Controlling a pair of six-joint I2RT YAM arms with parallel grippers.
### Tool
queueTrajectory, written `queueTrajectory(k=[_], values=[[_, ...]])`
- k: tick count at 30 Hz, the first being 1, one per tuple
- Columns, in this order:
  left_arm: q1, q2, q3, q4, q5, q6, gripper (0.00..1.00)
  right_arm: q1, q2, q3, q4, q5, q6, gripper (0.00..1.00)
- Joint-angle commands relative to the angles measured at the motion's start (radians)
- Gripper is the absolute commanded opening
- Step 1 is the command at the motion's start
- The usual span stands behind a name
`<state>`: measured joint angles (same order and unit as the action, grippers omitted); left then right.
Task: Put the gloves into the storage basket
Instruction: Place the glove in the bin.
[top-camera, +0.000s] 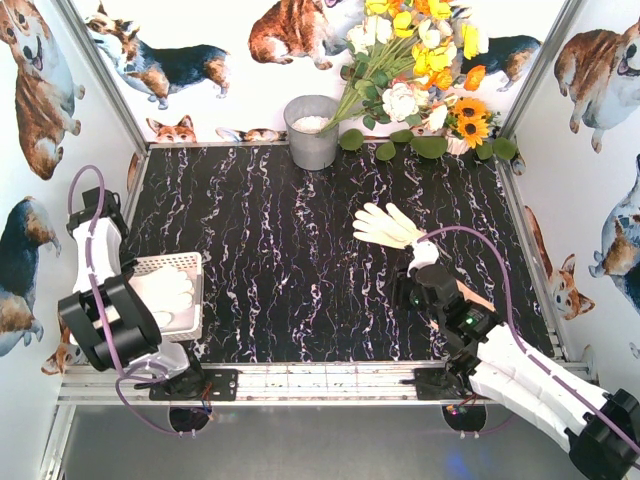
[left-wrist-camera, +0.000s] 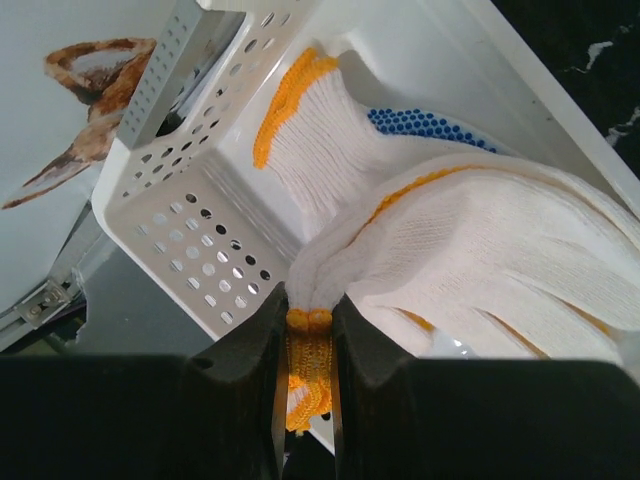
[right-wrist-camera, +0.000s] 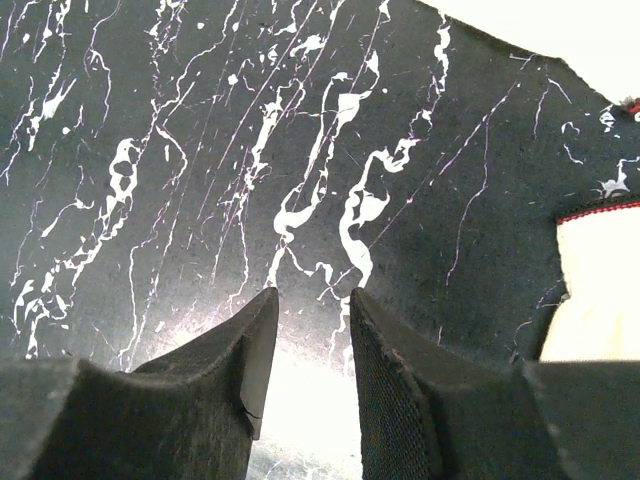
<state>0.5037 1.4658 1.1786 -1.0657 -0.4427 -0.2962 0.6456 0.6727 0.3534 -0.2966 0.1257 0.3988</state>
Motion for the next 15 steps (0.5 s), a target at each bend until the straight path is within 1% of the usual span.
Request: queueTrajectory(k=[1, 6, 13, 15], values=[[0.016, 0.042, -0.021, 0.091, -0.063, 0.03, 0.0, -0.004, -0.034, 0.049, -0.007, 0.022, -0.002, 0.38], [0.016, 0.079, -0.03, 0.126, -0.144, 0.041, 0.0, -0.004, -0.056, 0.049, -0.033, 0.031, -0.004, 0.38], [0.017, 0.14, -0.036, 0.169, -0.191, 0.034, 0.0, -0.006, -0.081, 0.055, -0.057, 0.043, -0.009, 0.39], [0.018, 0.151, -0.047, 0.174, -0.223, 0.025, 0.0, -0.006, -0.087, 0.058, -0.067, 0.048, -0.009, 0.4]])
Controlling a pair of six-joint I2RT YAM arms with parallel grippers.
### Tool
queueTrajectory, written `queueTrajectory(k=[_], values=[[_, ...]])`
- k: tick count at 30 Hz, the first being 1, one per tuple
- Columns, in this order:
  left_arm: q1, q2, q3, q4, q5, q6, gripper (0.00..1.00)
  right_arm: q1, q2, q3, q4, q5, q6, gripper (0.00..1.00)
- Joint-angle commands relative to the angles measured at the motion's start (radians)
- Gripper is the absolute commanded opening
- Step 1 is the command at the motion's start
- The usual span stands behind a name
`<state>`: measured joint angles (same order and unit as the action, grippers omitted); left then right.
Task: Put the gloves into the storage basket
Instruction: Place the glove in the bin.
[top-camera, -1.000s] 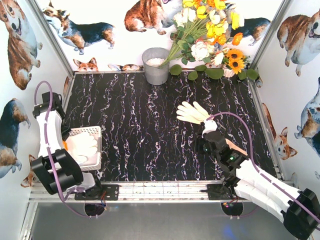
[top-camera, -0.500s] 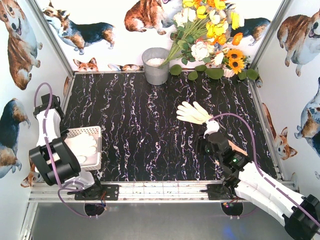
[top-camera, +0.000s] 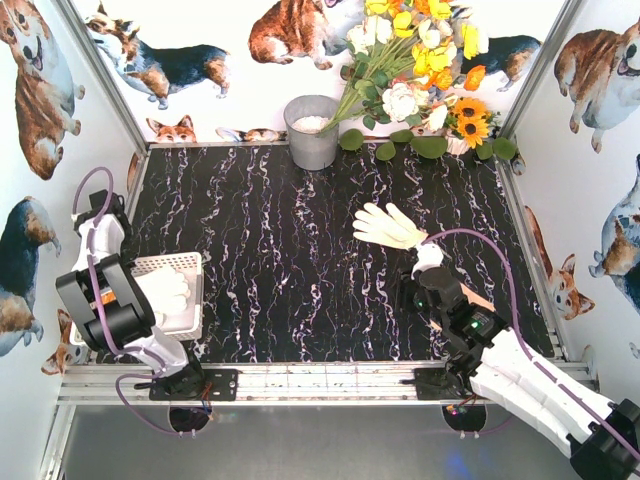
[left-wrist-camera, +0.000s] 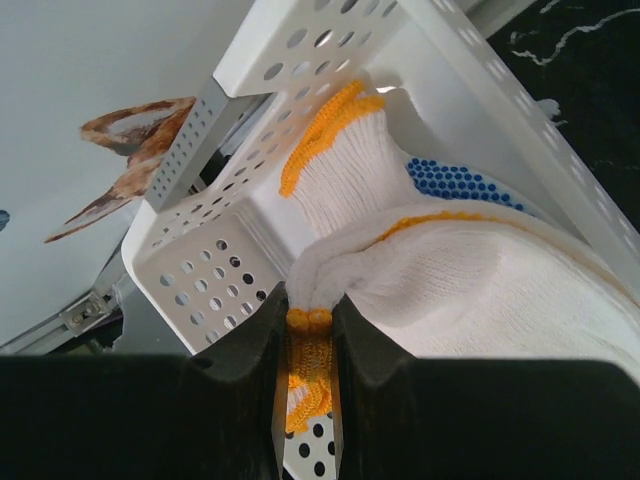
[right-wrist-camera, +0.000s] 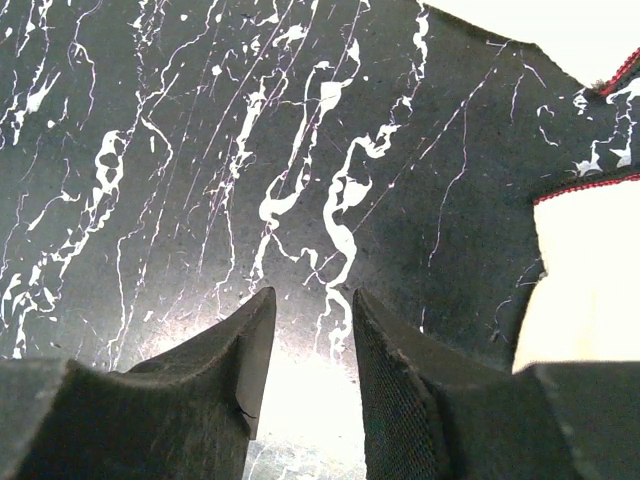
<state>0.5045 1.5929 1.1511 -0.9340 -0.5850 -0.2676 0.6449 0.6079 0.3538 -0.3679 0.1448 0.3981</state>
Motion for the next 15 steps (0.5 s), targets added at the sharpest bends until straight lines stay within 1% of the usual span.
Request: queueTrajectory(k=[1, 2, 4, 6, 7, 8, 10, 15], values=[[0.017, 0.026, -0.024, 0.044, -0.097, -0.008, 0.0, -0.005, -0.025, 0.061, -0.004, 0.033, -0.01, 0.4], [0.017, 0.023, -0.031, 0.048, -0.11, -0.011, 0.04, -0.005, -0.03, 0.064, -0.013, 0.037, -0.011, 0.4], [0.016, 0.006, -0.043, 0.06, -0.128, -0.015, 0.29, -0.005, -0.042, 0.069, -0.025, 0.043, -0.014, 0.41], [0.014, -0.019, -0.061, 0.08, -0.143, -0.011, 0.49, -0.005, -0.054, 0.064, -0.027, 0.047, -0.014, 0.42], [0.013, -0.034, -0.067, 0.087, -0.153, -0.01, 0.56, -0.006, -0.059, 0.062, -0.026, 0.046, -0.016, 0.42], [0.011, -0.048, -0.071, 0.091, -0.161, -0.008, 0.59, -0.005, -0.061, 0.06, -0.026, 0.043, -0.016, 0.42], [0.005, -0.084, -0.081, 0.108, -0.16, -0.004, 0.63, -0.005, -0.062, 0.058, -0.029, 0.037, -0.015, 0.43], [-0.029, -0.175, -0.096, 0.15, -0.121, 0.022, 0.66, -0.005, -0.062, 0.067, -0.041, 0.034, -0.001, 0.43]])
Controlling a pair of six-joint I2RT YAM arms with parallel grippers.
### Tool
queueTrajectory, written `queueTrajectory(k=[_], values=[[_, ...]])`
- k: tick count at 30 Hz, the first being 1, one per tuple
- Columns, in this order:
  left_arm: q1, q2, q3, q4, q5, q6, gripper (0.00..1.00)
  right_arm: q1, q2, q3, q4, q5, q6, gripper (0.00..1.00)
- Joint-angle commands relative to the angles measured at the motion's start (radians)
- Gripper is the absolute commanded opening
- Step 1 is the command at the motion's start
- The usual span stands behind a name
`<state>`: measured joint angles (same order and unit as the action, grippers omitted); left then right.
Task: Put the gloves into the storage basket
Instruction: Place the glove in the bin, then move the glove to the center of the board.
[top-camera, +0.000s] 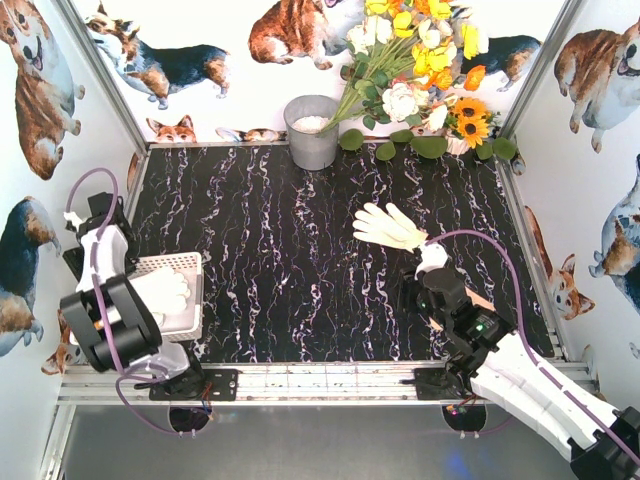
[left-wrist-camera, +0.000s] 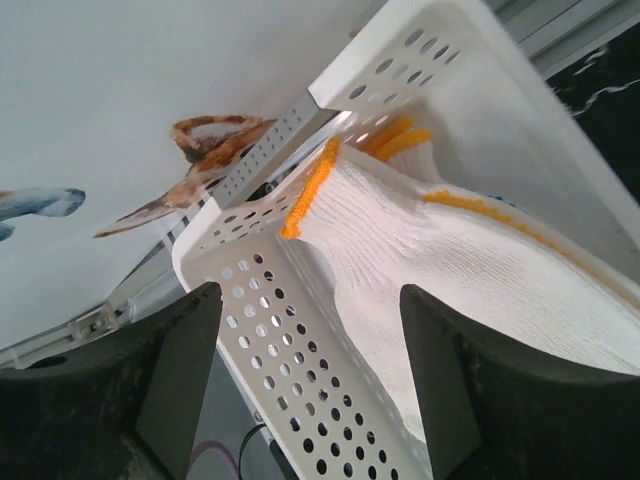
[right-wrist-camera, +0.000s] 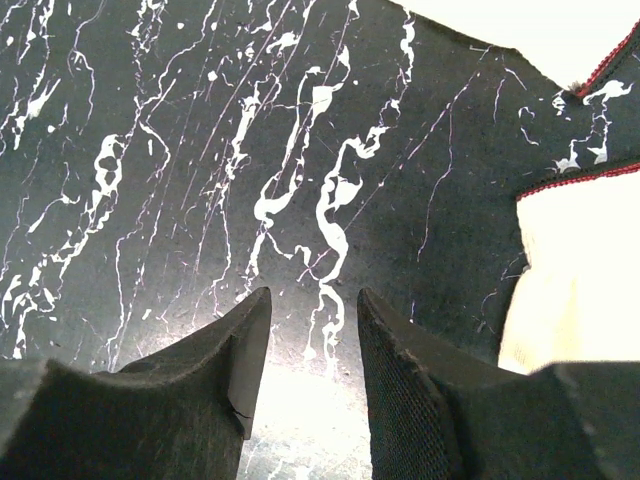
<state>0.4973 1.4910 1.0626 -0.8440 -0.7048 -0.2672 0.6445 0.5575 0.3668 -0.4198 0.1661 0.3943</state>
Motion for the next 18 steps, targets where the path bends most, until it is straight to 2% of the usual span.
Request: queueTrajectory(k=[1, 5, 9, 13, 18], values=[[-0.04, -0.096, -0.011, 0.069, 0.014, 0.03, 0.68, -0.005, -0.01, 0.06, 0.008, 0.014, 0.009, 0.43], [-0.131, -0.195, -0.003, 0.105, 0.121, 0.066, 0.74, -0.005, 0.013, 0.103, -0.021, 0.03, 0.021, 0.47], [-0.283, -0.268, 0.028, 0.161, 0.276, 0.107, 0.89, -0.019, 0.105, 0.183, -0.059, 0.066, 0.012, 0.53], [-0.495, -0.26, 0.083, 0.204, 0.331, 0.128, 0.91, -0.072, 0.237, 0.253, -0.063, 0.059, 0.015, 0.54], [-0.728, -0.221, 0.136, 0.271, 0.327, 0.163, 0.94, -0.214, 0.391, 0.317, -0.025, 0.026, 0.024, 0.54]])
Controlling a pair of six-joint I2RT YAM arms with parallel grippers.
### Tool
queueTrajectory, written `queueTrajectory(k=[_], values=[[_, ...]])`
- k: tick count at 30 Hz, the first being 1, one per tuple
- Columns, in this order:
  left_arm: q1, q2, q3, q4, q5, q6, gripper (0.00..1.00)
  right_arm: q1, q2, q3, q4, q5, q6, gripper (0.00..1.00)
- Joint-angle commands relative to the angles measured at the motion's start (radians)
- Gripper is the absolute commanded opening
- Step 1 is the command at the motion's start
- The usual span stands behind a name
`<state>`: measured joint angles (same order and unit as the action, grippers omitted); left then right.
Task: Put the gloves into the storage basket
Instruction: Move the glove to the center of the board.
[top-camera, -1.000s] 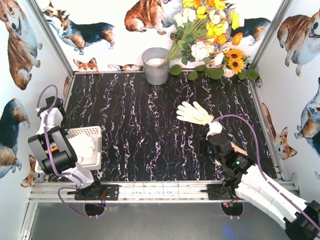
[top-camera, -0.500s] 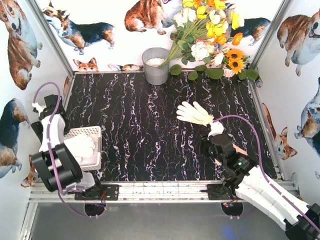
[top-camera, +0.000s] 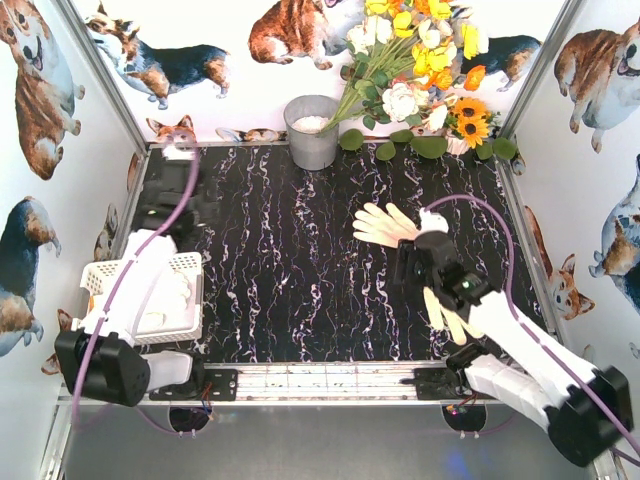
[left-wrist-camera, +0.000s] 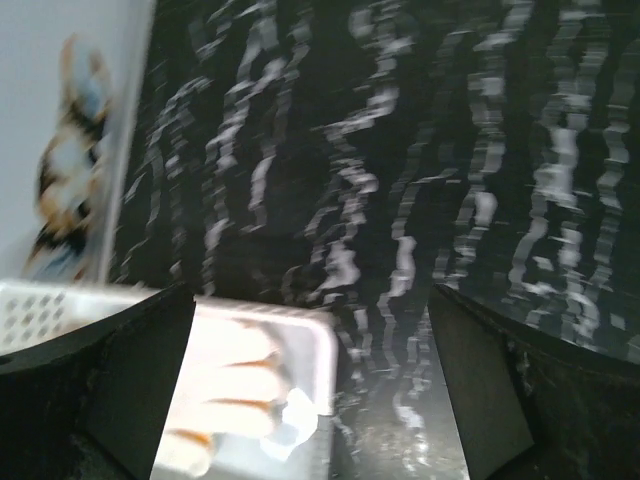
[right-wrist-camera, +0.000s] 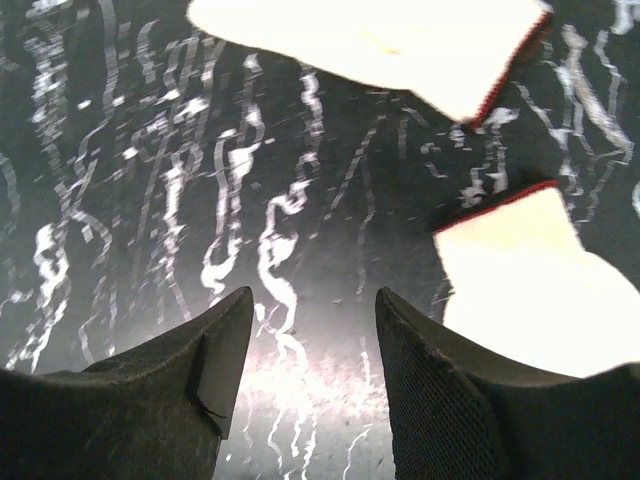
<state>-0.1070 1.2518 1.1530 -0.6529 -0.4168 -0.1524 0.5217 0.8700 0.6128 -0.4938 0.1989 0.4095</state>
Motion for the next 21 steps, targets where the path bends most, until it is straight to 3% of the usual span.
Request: queueTrajectory(k=[1, 9, 15, 21], values=[[-0.154, 0.021, 0.043, 0.1, 0.045, 0.06, 0.95, -0.128, 0.115, 0.085, 0.057, -0.032, 0.016, 0.54], [-0.175, -0.062, -0.089, 0.279, 0.218, 0.085, 0.97, -0.352, 0.303, 0.121, 0.178, -0.143, 0.104, 0.51], [-0.166, -0.138, -0.213, 0.34, 0.084, 0.092, 1.0, -0.475, 0.443, 0.12, 0.312, -0.175, 0.187, 0.49], [-0.143, -0.121, -0.266, 0.382, 0.126, 0.091, 1.0, -0.52, 0.56, 0.186, 0.374, -0.214, 0.235, 0.45]])
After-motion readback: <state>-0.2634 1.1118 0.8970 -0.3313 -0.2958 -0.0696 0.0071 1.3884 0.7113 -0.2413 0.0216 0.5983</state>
